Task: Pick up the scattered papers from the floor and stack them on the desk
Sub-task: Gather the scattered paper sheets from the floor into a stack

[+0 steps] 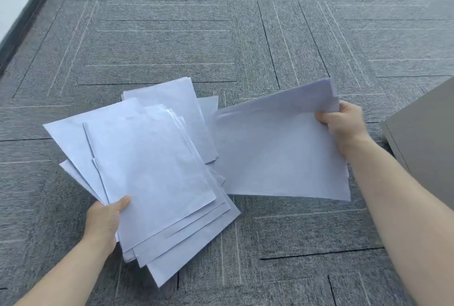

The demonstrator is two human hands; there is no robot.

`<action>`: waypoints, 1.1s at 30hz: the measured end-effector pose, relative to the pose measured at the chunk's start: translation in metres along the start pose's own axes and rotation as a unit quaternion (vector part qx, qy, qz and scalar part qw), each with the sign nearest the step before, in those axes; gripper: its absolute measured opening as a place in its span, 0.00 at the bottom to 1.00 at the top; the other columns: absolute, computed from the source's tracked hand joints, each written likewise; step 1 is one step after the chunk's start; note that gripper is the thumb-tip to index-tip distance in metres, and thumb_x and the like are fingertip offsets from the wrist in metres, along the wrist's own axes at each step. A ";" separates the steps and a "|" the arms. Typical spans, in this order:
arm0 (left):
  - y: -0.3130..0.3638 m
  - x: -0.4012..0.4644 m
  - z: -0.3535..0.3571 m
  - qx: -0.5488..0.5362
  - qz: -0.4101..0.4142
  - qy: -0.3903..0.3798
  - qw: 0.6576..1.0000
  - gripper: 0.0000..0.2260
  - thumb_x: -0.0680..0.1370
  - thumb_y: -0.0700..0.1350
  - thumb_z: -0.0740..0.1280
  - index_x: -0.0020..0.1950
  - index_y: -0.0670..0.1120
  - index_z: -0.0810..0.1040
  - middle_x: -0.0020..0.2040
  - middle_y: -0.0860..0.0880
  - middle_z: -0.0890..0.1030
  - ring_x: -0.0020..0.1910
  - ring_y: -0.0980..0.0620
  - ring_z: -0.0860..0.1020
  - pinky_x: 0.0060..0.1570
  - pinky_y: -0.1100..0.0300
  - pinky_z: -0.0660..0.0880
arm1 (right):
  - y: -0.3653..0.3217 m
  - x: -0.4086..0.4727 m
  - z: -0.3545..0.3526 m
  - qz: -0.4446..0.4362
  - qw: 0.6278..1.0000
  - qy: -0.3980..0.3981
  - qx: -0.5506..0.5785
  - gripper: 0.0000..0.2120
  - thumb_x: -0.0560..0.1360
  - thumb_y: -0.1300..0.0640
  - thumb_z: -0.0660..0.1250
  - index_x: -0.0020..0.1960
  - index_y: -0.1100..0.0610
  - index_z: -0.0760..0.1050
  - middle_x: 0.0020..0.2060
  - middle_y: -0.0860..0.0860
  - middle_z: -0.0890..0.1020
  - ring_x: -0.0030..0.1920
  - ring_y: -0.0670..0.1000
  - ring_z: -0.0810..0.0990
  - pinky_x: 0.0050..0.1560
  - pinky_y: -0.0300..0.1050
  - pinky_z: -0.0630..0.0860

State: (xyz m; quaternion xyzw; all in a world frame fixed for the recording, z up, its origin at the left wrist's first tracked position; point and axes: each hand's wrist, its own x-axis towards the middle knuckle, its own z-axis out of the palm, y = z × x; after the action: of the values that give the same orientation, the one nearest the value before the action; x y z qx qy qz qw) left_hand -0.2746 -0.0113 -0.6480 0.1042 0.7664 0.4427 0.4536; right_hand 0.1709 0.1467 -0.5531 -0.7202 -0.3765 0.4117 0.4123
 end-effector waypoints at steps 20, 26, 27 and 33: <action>-0.004 -0.005 0.019 -0.007 -0.003 -0.043 0.999 0.11 0.76 0.32 0.67 0.58 0.40 0.77 0.50 0.42 0.81 0.45 0.44 0.79 0.55 0.47 0.73 | -0.006 -0.010 0.016 0.049 0.921 0.239 0.302 0.08 0.70 0.65 0.72 0.40 0.54 0.76 0.40 0.47 0.84 0.39 0.51 0.83 0.51 0.57 0.82; -0.006 -0.001 0.024 0.002 -0.018 -0.069 0.997 0.11 0.75 0.34 0.68 0.57 0.41 0.78 0.53 0.40 0.82 0.52 0.39 0.81 0.59 0.39 0.74 | 0.011 -0.038 0.059 0.138 0.919 0.139 0.342 0.08 0.75 0.66 0.68 0.51 0.55 0.76 0.49 0.53 0.85 0.39 0.50 0.84 0.49 0.53 0.81; -0.006 -0.001 0.025 0.004 -0.019 -0.071 0.997 0.11 0.75 0.34 0.68 0.57 0.40 0.78 0.53 0.40 0.82 0.52 0.39 0.81 0.59 0.39 0.74 | 0.016 -0.045 0.071 0.158 0.918 0.113 0.345 0.09 0.75 0.66 0.67 0.54 0.57 0.76 0.52 0.55 0.85 0.43 0.53 0.85 0.51 0.56 0.81; -0.007 0.001 0.026 0.000 -0.030 -0.083 0.996 0.11 0.77 0.36 0.67 0.59 0.40 0.78 0.55 0.39 0.82 0.53 0.38 0.81 0.57 0.40 0.75 | 0.041 -0.091 0.126 0.221 0.926 0.027 0.303 0.07 0.77 0.67 0.66 0.49 0.57 0.76 0.48 0.57 0.83 0.49 0.59 0.82 0.56 0.59 0.79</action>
State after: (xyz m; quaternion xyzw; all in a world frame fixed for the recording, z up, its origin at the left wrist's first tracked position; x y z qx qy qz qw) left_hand -0.2530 0.0008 -0.6590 0.1175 0.7288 0.4187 0.5289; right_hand 0.0309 0.0866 -0.6052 -0.6366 -0.0535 0.5675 0.5195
